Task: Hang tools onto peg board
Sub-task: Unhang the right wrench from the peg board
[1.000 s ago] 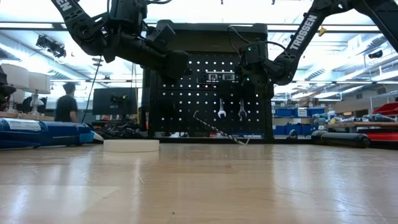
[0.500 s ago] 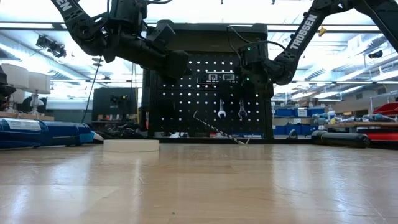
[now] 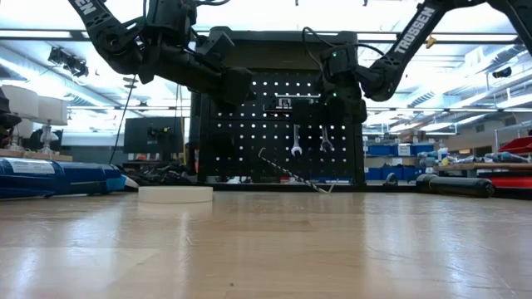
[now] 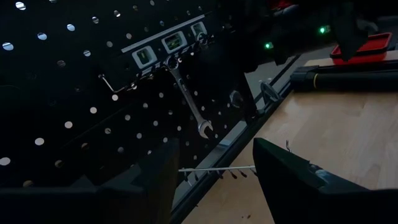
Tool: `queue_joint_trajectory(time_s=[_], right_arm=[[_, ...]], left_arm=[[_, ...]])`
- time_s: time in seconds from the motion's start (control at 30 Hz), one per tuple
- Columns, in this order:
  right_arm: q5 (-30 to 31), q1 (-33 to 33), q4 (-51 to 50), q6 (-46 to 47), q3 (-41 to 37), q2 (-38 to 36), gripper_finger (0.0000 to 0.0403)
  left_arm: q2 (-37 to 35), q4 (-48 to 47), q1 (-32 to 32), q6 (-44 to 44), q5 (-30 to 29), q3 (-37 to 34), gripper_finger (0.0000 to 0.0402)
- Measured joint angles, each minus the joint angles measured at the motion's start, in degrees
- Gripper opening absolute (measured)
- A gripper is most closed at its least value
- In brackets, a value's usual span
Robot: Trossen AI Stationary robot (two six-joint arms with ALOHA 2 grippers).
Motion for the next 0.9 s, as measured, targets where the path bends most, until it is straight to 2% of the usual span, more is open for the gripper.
queue_joint_trajectory(time_s=[0.6, 0.9], right_arm=[[-0.24, 0.49, -2.02, 0.49, -0.01, -0.3, 0.0059], [-0.47, 0.59, -6.1, -0.07, -0.02, -4.48, 0.0059]], left_arm=[[0.0, 0.0, -0.01, 0.22, -0.02, 0.0, 0.0211], [0.0, -0.07, -0.02, 0.22, -0.02, 0.0, 0.0211]])
